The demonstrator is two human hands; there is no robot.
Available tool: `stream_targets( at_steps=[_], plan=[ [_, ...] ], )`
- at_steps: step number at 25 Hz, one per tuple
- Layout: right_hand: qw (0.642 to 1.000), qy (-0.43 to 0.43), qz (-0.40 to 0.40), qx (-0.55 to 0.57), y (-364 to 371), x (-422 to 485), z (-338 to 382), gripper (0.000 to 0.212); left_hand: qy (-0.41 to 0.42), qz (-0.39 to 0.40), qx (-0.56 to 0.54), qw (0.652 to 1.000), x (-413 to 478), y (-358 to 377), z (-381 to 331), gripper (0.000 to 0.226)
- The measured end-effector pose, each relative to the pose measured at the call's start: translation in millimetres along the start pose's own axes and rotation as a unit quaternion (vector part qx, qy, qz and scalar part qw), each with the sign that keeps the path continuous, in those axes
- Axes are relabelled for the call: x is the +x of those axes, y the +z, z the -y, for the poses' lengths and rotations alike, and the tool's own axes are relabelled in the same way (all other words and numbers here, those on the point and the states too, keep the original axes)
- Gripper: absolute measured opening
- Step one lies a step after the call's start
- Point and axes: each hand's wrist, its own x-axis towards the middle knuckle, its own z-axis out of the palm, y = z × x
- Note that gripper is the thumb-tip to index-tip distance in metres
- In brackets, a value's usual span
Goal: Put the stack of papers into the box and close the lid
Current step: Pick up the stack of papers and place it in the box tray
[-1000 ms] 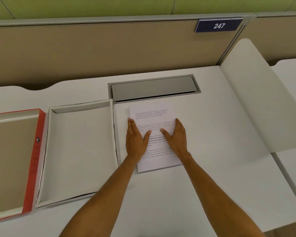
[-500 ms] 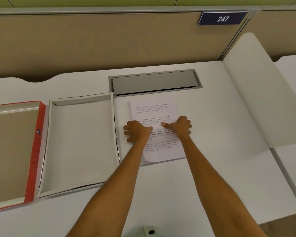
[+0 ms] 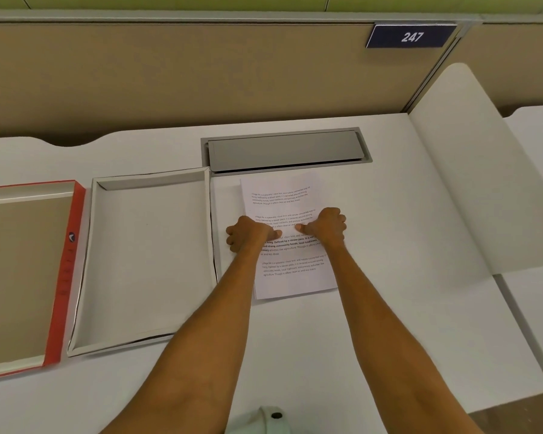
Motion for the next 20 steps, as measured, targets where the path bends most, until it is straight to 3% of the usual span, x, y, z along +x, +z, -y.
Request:
stream_targets(
  at_steps=[3,6,11,14,17,20],
  plan=[
    [0.999,-0.007,0.013,0.042,-6,-2,-3,0.096,0.043,-0.044,0.013,0.998,-8,2,5,0.08],
    [0.997,-0.011,-0.001,0.075,-9,-6,-7,0.094,0.093,-0.029,-0.07,0.993,-13,8,12,0.063],
    [0.993,-0.053,-0.022,0.108,-7,-16,-12,0.056,0.064,0.003,-0.17,0.983,-19,3,17,0.057],
    [0.988,-0.057,-0.041,0.137,-10,-25,-14,0.061,0.032,0.051,-0.229,0.972,-20,-2,19,0.052],
    [0.98,-0.073,-0.079,0.168,-21,-38,-11,0.073,0.063,0.032,-0.27,0.96,-30,-9,18,0.047],
    [0.958,-0.117,-0.116,0.234,-40,-55,-5,0.067,0.11,0.005,-0.342,0.933,-46,-19,10,0.045]
  ],
)
